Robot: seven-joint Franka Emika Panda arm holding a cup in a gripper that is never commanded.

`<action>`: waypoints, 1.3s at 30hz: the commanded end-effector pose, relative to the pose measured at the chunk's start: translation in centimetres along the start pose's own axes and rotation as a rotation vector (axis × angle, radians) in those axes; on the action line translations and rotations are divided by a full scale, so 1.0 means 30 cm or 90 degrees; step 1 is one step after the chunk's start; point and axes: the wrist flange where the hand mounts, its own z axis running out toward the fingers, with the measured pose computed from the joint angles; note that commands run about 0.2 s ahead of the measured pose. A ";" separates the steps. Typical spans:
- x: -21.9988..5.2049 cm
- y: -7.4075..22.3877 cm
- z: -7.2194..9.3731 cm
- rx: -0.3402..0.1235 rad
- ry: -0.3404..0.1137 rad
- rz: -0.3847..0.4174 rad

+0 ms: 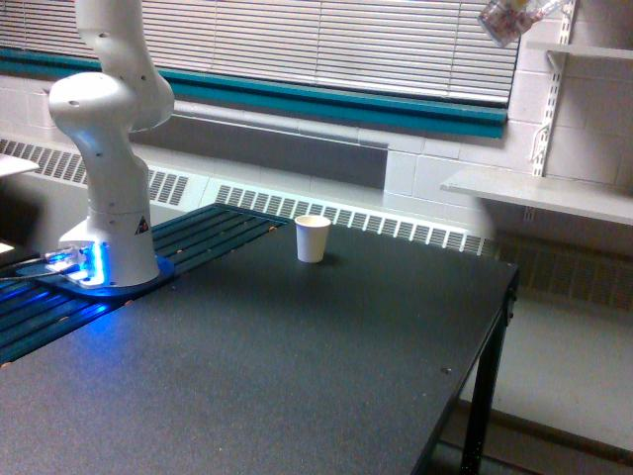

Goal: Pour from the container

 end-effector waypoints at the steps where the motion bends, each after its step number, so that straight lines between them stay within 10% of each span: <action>1: -0.010 -0.034 -0.007 0.007 0.005 -0.004; 18: -0.155 -0.109 0.000 0.032 -0.028 -0.051; 39: -0.549 -0.131 -0.031 0.056 -0.112 -0.138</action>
